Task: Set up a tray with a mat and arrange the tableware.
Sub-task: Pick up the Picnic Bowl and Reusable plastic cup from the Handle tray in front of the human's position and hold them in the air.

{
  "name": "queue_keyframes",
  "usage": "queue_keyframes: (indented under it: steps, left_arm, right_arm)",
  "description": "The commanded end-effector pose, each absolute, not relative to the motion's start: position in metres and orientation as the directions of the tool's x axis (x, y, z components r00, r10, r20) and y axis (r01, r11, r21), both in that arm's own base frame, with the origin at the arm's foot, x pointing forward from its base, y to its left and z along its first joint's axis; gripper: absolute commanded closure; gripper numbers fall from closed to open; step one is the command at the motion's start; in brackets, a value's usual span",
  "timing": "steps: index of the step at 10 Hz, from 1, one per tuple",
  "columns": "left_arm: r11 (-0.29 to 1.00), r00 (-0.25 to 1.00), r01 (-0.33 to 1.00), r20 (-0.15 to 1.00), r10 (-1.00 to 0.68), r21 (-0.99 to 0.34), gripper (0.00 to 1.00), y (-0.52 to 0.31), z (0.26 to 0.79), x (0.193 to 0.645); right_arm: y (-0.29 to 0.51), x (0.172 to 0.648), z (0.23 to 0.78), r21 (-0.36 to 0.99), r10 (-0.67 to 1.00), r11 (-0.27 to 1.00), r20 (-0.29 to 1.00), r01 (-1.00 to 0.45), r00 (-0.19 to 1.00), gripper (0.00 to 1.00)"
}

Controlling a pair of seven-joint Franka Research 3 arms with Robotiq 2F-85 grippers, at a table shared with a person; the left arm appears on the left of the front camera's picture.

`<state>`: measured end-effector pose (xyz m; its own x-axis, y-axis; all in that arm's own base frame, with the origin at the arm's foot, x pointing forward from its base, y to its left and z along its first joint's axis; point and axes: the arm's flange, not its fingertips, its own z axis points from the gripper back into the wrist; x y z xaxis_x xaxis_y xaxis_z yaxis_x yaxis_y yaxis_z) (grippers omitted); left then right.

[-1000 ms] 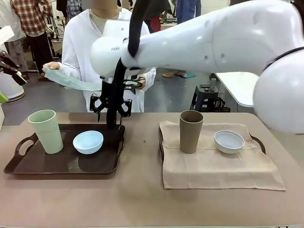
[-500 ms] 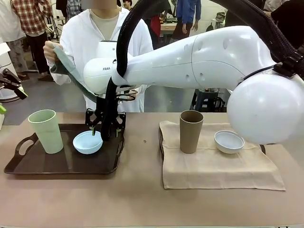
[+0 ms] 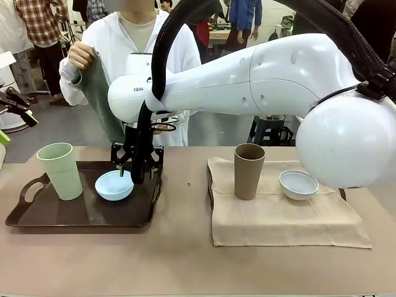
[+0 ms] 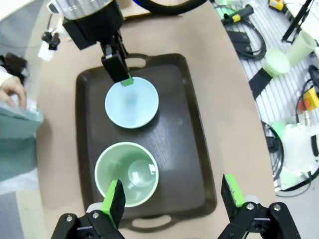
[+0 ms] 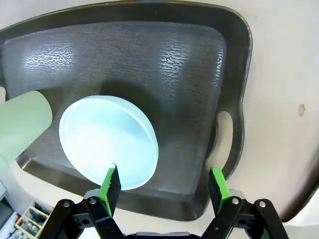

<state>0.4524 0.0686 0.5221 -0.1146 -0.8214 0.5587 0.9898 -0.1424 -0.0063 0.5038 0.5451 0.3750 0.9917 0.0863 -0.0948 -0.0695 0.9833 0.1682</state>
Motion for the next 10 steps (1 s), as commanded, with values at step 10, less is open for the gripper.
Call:
queue_keyframes:
  steps: [10]
  left_arm:
    - [-0.074, -0.073, 0.997, 0.805, -0.588, 0.037, 0.0, 0.155, 0.434, 0.509]
  right_arm:
    - [0.567, 0.512, 0.334, 0.216, 0.126, 0.971, -0.092, -0.104, 0.988, 0.09]
